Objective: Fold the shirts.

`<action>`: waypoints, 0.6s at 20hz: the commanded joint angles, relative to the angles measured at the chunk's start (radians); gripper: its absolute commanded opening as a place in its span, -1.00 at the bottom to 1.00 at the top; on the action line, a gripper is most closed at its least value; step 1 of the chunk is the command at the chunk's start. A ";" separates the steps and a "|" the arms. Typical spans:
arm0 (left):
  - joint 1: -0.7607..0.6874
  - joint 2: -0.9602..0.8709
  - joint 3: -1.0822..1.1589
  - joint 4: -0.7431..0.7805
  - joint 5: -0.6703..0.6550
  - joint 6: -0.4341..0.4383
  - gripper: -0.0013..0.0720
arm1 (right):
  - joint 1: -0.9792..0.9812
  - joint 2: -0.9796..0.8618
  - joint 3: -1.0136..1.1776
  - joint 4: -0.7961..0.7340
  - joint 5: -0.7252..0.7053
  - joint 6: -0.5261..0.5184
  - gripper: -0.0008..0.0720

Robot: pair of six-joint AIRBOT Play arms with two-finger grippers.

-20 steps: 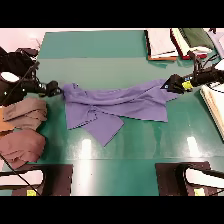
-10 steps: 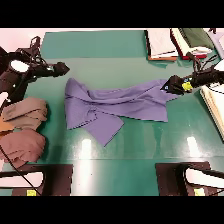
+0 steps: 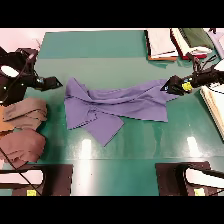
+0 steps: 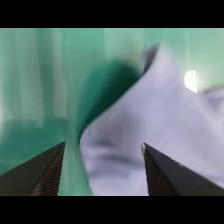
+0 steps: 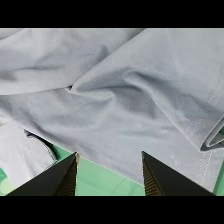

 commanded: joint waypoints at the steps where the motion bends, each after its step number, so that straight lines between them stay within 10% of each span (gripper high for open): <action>1: 0.013 -0.076 -0.025 -0.006 -0.051 -0.003 0.61 | 0.002 0.000 0.000 0.000 0.006 0.000 0.25; 12: -0.070 -0.151 -0.022 -0.058 -0.064 0.000 0.15 | 0.002 0.003 0.000 0.007 0.016 0.000 0.24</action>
